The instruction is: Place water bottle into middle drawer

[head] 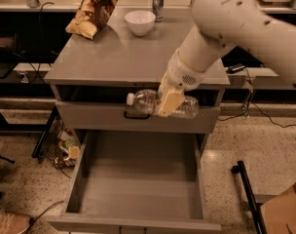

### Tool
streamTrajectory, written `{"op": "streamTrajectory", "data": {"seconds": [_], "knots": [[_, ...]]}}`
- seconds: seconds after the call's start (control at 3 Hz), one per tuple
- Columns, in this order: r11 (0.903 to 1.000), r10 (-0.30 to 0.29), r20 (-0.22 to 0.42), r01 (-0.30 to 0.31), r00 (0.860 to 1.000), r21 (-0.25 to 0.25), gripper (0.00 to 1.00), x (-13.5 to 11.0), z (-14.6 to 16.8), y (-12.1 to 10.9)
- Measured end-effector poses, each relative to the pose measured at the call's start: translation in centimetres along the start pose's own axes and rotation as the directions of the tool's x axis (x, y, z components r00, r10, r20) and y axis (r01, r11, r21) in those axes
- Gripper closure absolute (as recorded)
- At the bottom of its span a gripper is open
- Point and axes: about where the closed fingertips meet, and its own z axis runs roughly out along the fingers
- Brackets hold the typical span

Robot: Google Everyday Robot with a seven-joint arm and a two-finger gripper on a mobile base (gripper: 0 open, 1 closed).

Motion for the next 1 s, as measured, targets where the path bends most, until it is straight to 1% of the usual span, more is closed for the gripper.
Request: {"op": "streamTrajectory", "data": {"seconds": [0.33,0.67,1.0], "knots": [[0.9991,0.001,-0.020,-0.002,1.000,-0.042,1.00,0.8,1.8,1.4],[0.9991,0.001,-0.020,-0.002,1.000,-0.041,1.00,0.7,1.7,1.3],[0.9961,0.076,-0.013,-0.077,0.997,-0.044,1.00,2.3,4.4,2.5]]}}
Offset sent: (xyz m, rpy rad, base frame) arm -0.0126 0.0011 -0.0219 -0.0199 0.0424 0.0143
